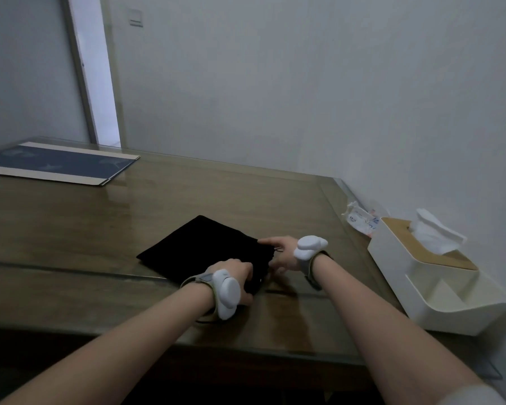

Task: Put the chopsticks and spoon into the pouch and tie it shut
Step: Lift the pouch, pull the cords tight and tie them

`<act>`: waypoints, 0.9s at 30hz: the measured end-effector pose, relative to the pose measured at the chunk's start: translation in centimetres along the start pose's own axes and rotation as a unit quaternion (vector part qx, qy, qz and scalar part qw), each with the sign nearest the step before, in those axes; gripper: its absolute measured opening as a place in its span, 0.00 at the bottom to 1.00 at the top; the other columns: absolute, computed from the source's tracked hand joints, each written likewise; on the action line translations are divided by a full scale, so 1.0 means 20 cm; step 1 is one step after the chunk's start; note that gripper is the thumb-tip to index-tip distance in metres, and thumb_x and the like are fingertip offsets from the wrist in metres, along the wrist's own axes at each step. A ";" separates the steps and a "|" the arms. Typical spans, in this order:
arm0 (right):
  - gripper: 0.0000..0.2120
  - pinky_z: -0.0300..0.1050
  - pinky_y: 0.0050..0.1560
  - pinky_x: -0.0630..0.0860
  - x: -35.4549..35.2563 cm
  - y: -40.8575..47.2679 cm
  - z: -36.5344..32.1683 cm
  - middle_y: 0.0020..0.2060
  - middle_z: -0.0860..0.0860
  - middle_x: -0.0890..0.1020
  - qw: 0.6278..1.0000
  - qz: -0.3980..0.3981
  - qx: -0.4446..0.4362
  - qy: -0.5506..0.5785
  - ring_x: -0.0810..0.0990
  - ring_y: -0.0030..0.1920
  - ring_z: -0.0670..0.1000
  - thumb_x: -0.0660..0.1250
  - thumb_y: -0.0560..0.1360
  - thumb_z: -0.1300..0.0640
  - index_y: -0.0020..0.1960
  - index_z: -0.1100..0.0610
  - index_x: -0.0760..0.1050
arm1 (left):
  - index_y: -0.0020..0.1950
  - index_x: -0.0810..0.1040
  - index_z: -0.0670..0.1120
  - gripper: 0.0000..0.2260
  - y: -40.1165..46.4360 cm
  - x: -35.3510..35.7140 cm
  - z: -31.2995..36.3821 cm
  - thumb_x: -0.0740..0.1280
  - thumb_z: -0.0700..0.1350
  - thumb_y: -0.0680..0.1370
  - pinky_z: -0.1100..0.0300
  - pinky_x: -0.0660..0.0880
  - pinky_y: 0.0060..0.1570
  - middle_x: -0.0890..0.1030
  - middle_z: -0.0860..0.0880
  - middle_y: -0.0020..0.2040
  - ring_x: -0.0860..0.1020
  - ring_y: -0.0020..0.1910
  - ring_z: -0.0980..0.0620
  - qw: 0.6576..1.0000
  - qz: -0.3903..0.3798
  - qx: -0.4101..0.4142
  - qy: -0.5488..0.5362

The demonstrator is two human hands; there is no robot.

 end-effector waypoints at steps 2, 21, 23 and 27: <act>0.32 0.50 0.55 0.80 0.02 0.00 -0.01 0.64 0.55 0.75 0.999 -0.011 -0.006 -0.039 0.77 0.62 0.58 0.60 0.70 0.67 0.72 0.48 0.66 | 0.63 0.72 0.43 0.15 0.02 -0.02 0.01 0.62 0.43 0.76 0.61 0.70 0.35 0.75 0.44 0.50 0.74 0.39 0.50 1.000 -0.011 -0.013 0.022; 0.11 0.37 0.26 0.71 -0.46 -0.15 -0.24 0.24 0.49 0.75 0.970 0.037 0.034 0.240 0.73 0.23 0.46 0.69 0.72 0.50 0.40 0.58 0.74 | 0.57 0.80 0.43 0.16 -0.14 -0.88 0.02 0.59 0.36 0.73 0.58 0.71 0.53 0.82 0.43 0.56 0.78 0.56 0.44 0.950 0.289 0.084 -0.081; 0.11 0.34 0.21 0.69 -0.55 -0.16 -0.28 0.17 0.48 0.73 0.969 0.066 0.027 0.238 0.71 0.17 0.45 0.69 0.74 0.56 0.35 0.58 0.71 | 0.57 0.80 0.43 0.15 -0.16 -0.96 0.02 0.60 0.35 0.73 0.58 0.71 0.54 0.82 0.43 0.55 0.78 0.56 0.44 0.941 0.306 0.098 -0.102; 0.10 0.33 0.20 0.75 -0.68 -0.21 -0.36 0.26 0.52 0.76 0.977 0.090 0.031 0.193 0.75 0.18 0.43 0.65 0.76 0.63 0.36 0.60 0.70 | 0.55 0.81 0.42 0.15 -0.21 -1.08 -0.03 0.61 0.33 0.72 0.61 0.71 0.52 0.83 0.43 0.53 0.79 0.53 0.45 0.906 0.366 0.130 -0.171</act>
Point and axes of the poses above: each hand's wrist, its own y-axis towards the middle knuckle, its own x-axis out of the palm, z = x × y, the point moved 5 cm from there along y, towards the middle knuckle
